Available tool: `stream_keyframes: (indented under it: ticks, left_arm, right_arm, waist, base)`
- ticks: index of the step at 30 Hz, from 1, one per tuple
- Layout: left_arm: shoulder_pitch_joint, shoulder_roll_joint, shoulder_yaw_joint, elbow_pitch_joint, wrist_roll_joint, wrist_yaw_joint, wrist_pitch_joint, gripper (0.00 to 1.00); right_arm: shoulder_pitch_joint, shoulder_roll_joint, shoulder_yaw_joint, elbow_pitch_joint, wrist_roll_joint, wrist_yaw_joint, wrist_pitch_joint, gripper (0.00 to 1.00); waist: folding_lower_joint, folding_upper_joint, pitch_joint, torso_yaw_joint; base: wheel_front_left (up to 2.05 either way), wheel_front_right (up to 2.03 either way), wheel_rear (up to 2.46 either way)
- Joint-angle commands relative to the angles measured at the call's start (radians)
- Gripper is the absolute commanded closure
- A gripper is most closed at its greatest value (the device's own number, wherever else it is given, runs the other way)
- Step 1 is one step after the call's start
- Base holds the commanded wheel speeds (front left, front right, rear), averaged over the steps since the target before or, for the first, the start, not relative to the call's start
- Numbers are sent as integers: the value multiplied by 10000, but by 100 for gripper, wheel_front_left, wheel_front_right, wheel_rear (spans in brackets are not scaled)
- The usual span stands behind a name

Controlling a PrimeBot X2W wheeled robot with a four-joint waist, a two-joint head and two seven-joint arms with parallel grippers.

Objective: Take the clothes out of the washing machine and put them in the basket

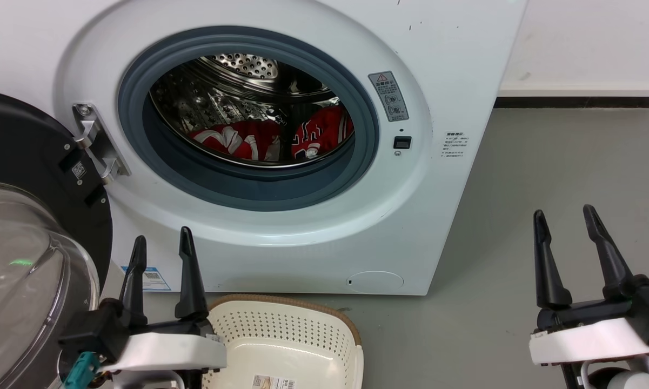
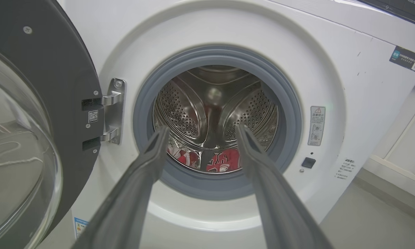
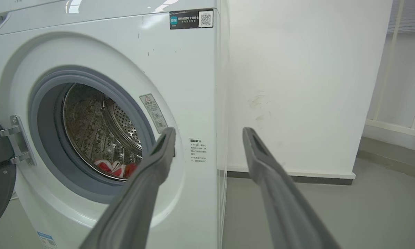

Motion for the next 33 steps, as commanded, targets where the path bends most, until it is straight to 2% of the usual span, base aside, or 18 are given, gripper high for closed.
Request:
stream_keyframes:
  ticks: [1, 6, 14, 19, 26, 31, 33]
  left_arm:
    - [22, 79, -118, -114, 293, 74, -92, 0]
    - [143, 174, -419, 69, 679, 138, -200, 0]
    - [261, 225, -694, 596, 1347, -188, -381, 0]
    - [270, 306, -927, 539, 1947, 54, -477, 0]
    - [382, 346, -1064, 680, 2218, 169, -596, 0]
    - [454, 213, -846, 889, 2247, 29, -690, 0]
    - [504, 169, -780, 999, 2366, -62, -720, 0]
  right_arm:
    - [59, -39, 56, -87, -307, -2, -97, 0]
    - [170, -38, 325, 34, -714, -2, -212, 0]
    - [323, -37, 499, 337, -1306, -2, -384, 0]
    - [358, -35, 582, 302, -1738, -3, -487, 0]
    - [435, -35, 435, 437, -1499, -3, -595, 0]
    - [587, -30, 359, 761, -1097, -3, -686, 0]
    - [608, -28, 419, 850, -1309, -3, -728, 0]
  waist:
    - [0, 0, -1, -4]
    - [0, 0, -13, -18]
    - [0, 0, -35, -23]
    - [0, 0, -34, -26]
    - [0, 0, -26, -38]
    - [0, 0, -2, -34]
    - [0, 0, 10, -34]
  base:
    - [0, 0, 0]
    - [0, 0, 0]
    - [0, 0, 0]
    - [0, 0, 0]
    - [0, 0, 0]
    - [0, 0, 0]
    - [0, 0, 0]
